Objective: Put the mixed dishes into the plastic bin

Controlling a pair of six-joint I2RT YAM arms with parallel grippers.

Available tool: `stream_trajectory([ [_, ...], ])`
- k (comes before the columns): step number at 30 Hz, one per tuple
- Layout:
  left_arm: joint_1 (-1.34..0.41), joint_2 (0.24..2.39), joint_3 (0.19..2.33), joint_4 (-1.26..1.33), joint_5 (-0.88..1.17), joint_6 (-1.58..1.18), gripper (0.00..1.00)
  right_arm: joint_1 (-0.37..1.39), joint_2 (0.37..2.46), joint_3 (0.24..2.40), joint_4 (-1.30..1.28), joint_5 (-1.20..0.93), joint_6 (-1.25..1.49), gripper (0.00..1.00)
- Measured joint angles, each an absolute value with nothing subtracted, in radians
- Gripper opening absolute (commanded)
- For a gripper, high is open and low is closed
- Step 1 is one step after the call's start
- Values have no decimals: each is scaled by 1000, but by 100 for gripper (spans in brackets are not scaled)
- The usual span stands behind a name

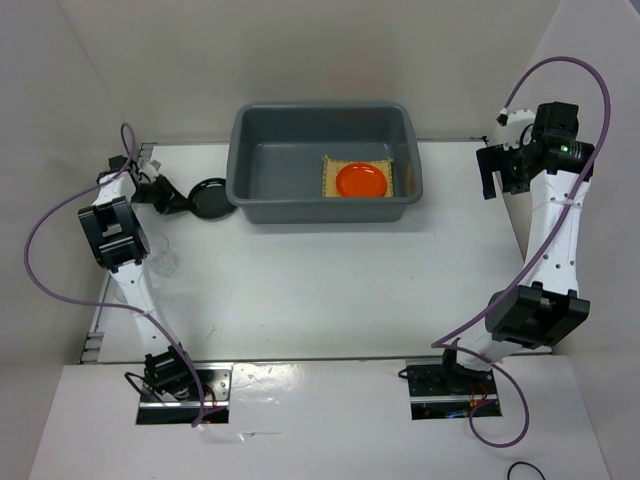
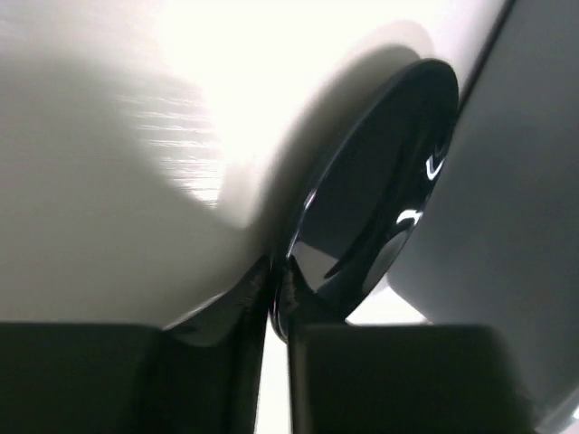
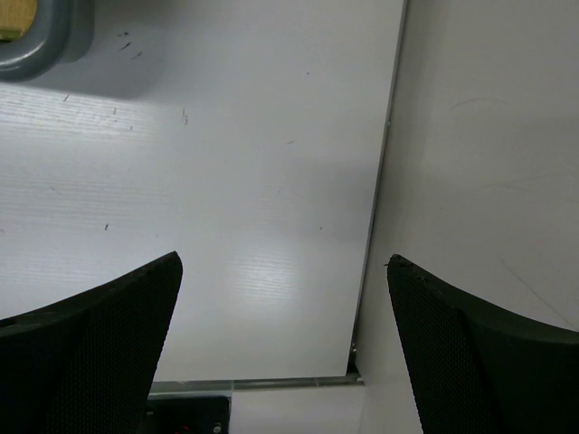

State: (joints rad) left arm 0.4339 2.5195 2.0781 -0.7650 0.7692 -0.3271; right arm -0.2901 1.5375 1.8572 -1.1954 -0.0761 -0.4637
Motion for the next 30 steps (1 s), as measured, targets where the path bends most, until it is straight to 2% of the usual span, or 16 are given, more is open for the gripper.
stream_trajectory([
  [2,433,2524,2069,-762,795,-334,0,-290,1538,1848,-1195,-69,-463,98],
  [12,461,2468,2049,-725,746,-393,0,-290,1528,1815,-1181,-65,-464,98],
  [15,519,2354,1987,-674,725,-439,0,-290,1527,1806,-1170,-72,-465,98],
  [18,599,2162,1822,-543,736,-527,0,-291,1504,1752,-1138,-83,-454,98],
  [23,637,1884,1613,-410,752,-650,0,-291,1422,1562,-1057,-88,-438,98],
  [30,558,1683,1479,-285,788,-692,0,-286,1167,1008,-756,10,-430,98],
])
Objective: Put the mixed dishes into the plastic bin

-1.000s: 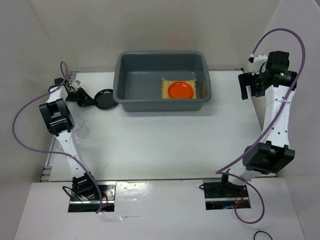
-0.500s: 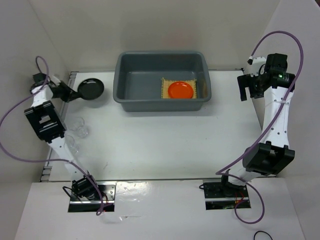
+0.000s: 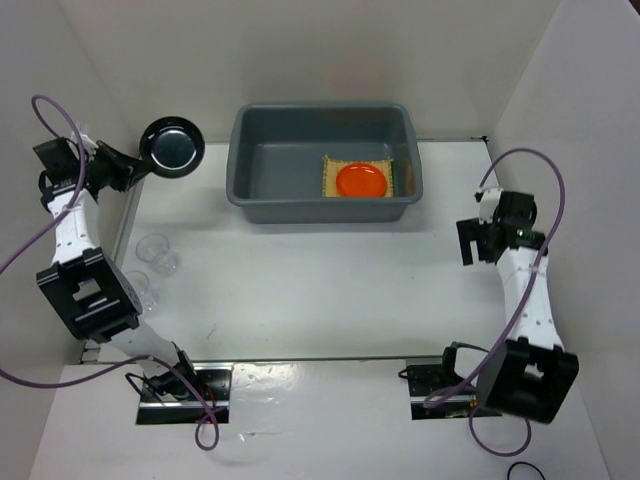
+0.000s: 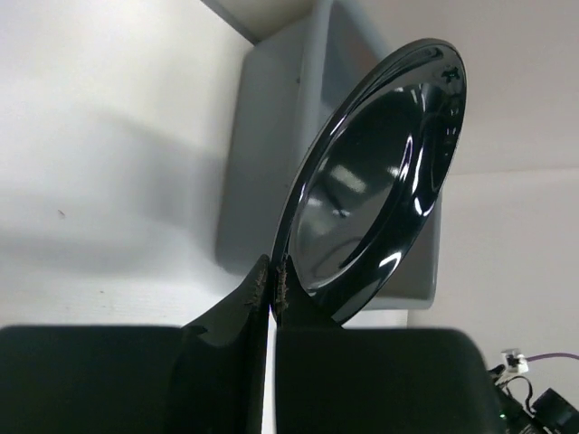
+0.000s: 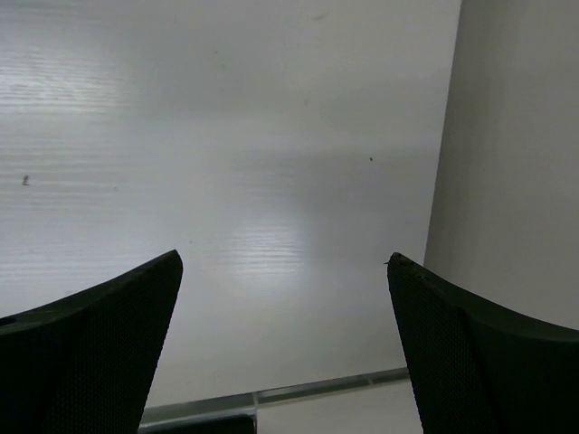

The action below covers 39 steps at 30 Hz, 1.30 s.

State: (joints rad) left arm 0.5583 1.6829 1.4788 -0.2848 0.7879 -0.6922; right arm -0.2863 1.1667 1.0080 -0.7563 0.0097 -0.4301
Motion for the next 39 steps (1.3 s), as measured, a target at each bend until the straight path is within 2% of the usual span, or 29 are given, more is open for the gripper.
stream_trajectory([
  [7,451,1563,1247,-216,783,-741,0,-144,905,728,-583,177,-406,98],
  [14,286,1408,1153,-187,640,-824,0,-35,871,716,-524,276,-371,98],
  [18,163,1349,1202,-163,556,-878,0,9,804,702,-519,284,-361,98],
  [22,28,1498,1423,-170,484,-896,0,54,672,658,-501,290,-367,98],
  [27,-127,1803,1780,-270,426,-886,0,117,579,636,-467,305,-376,98],
  [30,-191,2028,2066,-402,411,-849,0,121,579,633,-455,323,-380,98],
  [35,-284,2497,2809,-699,381,-796,0,127,572,620,-449,332,-384,98],
  [36,-297,2565,2898,-711,389,-799,0,130,572,620,-448,334,-384,98],
  [39,-335,2658,2994,-808,395,-815,0,138,567,620,-448,337,-384,98],
])
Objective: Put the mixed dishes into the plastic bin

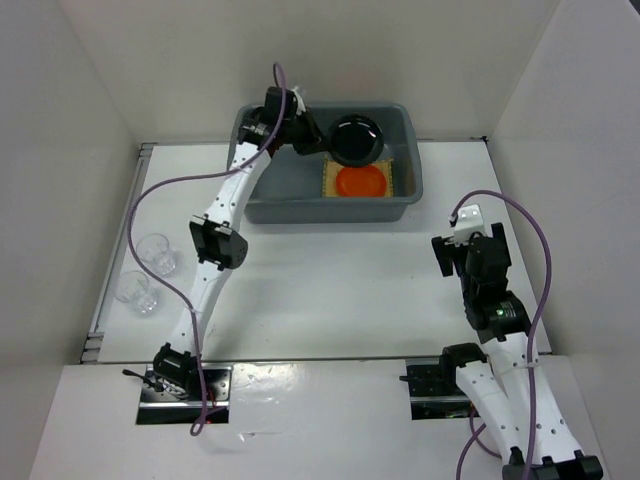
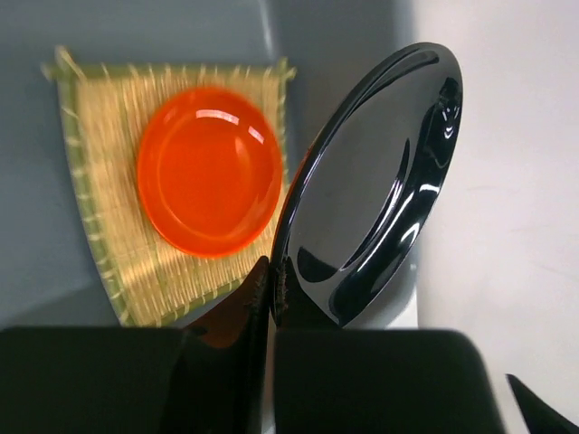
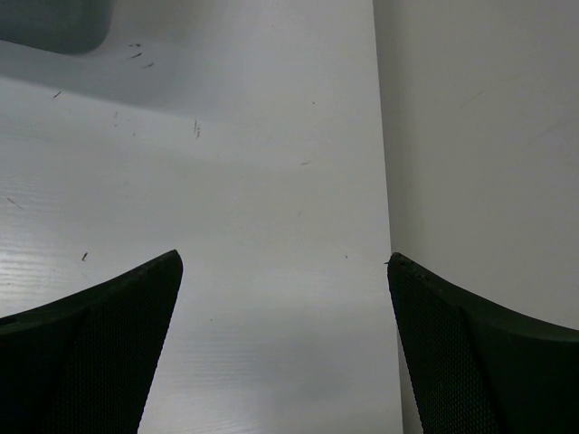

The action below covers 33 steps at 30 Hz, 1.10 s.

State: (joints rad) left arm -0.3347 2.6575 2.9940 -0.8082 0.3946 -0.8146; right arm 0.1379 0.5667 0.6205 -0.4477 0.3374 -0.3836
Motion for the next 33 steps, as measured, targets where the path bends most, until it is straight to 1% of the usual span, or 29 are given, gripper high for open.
stream_trajectory([
  [3,-360,2739,3059,-859,397,-820,0,140,564,620,-446,343,-384,98],
  [12,-398,2860,3084,-900,384,-852,0,169,558,620,-434,360,-384,98],
  [20,-411,2937,3084,-894,385,-898,0,209,551,620,-433,376,-384,98],
  [26,-408,2956,3085,-865,391,-925,4,242,551,620,-433,386,-383,98],
  [27,-407,2959,3086,-857,392,-928,6,244,551,620,-433,387,-383,98],
  [28,-405,2961,3086,-851,396,-932,12,247,551,620,-433,388,-383,98],
  [29,-403,2963,3086,-847,400,-941,26,249,551,620,-433,388,-383,98],
  [30,-402,2965,3086,-839,408,-944,34,251,551,620,-433,388,-383,98],
  [31,-400,2967,3086,-829,418,-949,38,251,551,620,-433,387,-383,98],
  [33,-395,2970,3087,-809,434,-961,55,251,551,620,-433,386,-383,98],
])
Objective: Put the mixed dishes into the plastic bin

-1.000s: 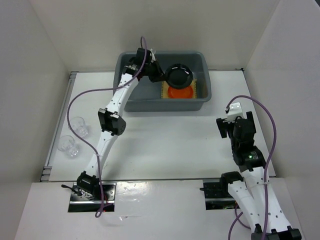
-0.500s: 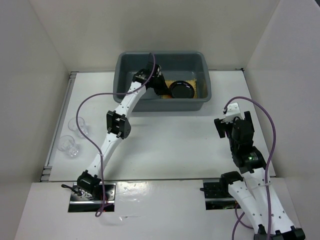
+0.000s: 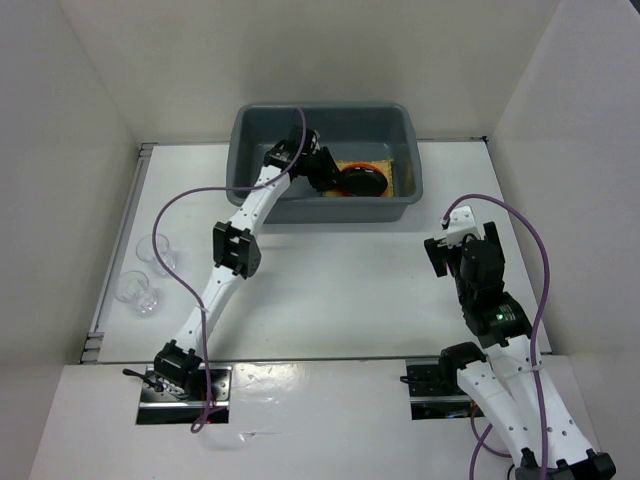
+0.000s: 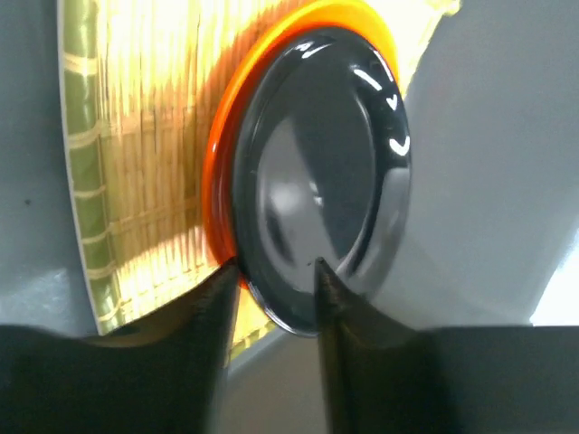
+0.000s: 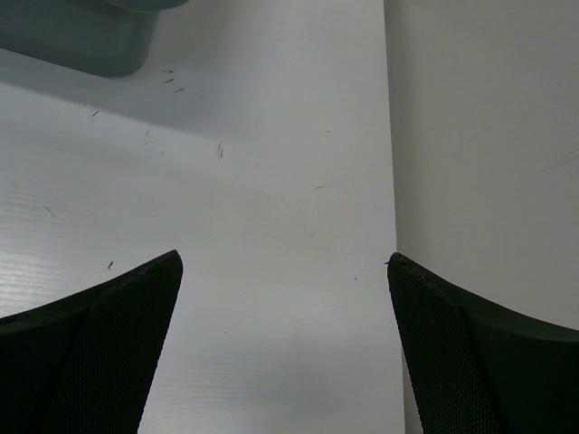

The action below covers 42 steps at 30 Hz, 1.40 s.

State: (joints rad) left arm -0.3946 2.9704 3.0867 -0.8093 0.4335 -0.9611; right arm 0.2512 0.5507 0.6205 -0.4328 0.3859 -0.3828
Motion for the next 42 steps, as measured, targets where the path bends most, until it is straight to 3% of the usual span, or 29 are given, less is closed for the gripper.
stream_trajectory([
  [2,-390,2971,3087,-793,447,-970,69,251,551,620,-433,385,-383,98],
  [4,-385,2971,3088,-779,454,-974,98,251,551,620,-433,384,-383,98],
  [5,-380,2971,3088,-775,458,-974,100,251,551,620,-433,382,-383,98],
  [10,-353,2939,3087,-796,410,-957,100,251,551,620,-433,371,-383,98],
  [14,-313,2794,3087,-877,275,-864,100,252,550,620,-434,353,-383,98],
  [19,-279,2489,3086,-1078,-94,-717,100,270,553,620,-434,345,-383,98],
  [22,-261,2164,2716,-1112,-271,-727,100,297,561,620,-434,338,-383,98],
  [25,-195,1844,2178,-1036,-345,-768,100,354,570,620,-434,336,-383,98],
  [30,50,1606,1549,-908,-300,-792,100,445,591,620,-434,340,-384,98],
  [33,146,1620,1449,-902,-278,-781,100,461,600,620,-434,344,-384,98],
  [42,219,1659,1387,-768,-192,-680,100,469,613,620,-434,344,-384,98],
])
